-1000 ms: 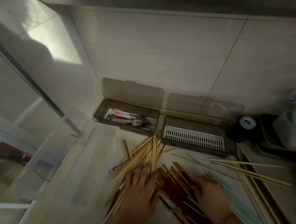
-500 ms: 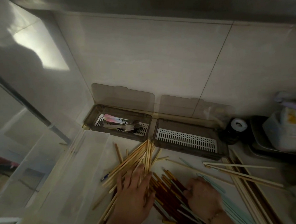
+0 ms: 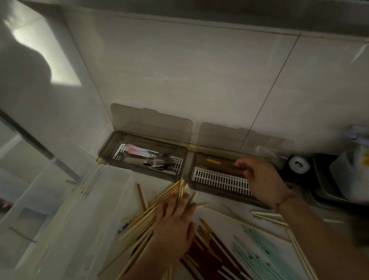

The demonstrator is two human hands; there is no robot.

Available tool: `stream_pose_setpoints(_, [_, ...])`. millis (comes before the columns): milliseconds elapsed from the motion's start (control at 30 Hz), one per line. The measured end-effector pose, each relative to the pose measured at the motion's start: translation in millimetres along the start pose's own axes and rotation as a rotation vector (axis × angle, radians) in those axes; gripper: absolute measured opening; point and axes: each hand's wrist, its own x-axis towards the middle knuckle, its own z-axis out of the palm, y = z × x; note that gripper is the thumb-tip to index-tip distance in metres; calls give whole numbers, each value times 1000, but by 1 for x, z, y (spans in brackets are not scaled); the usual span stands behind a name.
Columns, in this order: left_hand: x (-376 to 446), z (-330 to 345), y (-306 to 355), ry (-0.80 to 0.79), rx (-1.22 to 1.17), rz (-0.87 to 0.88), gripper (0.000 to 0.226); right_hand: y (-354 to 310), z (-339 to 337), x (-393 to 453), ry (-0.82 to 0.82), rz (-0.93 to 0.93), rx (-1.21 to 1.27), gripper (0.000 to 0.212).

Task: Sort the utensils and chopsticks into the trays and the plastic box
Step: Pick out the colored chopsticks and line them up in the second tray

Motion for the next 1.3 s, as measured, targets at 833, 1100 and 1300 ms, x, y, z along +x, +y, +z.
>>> stream_pose_setpoints(833, [11, -21, 9, 120, -38, 7, 62, 26, 54, 31, -108, -4, -134, 22])
stream_pose_setpoints(1100, [27, -24, 13, 92, -125, 97, 60, 41, 34, -41, -82, -228, -215, 25])
stream_pose_setpoints(1300, [25, -23, 11, 123, -126, 106, 60, 50, 40, -92, 255, -388, -249, 20])
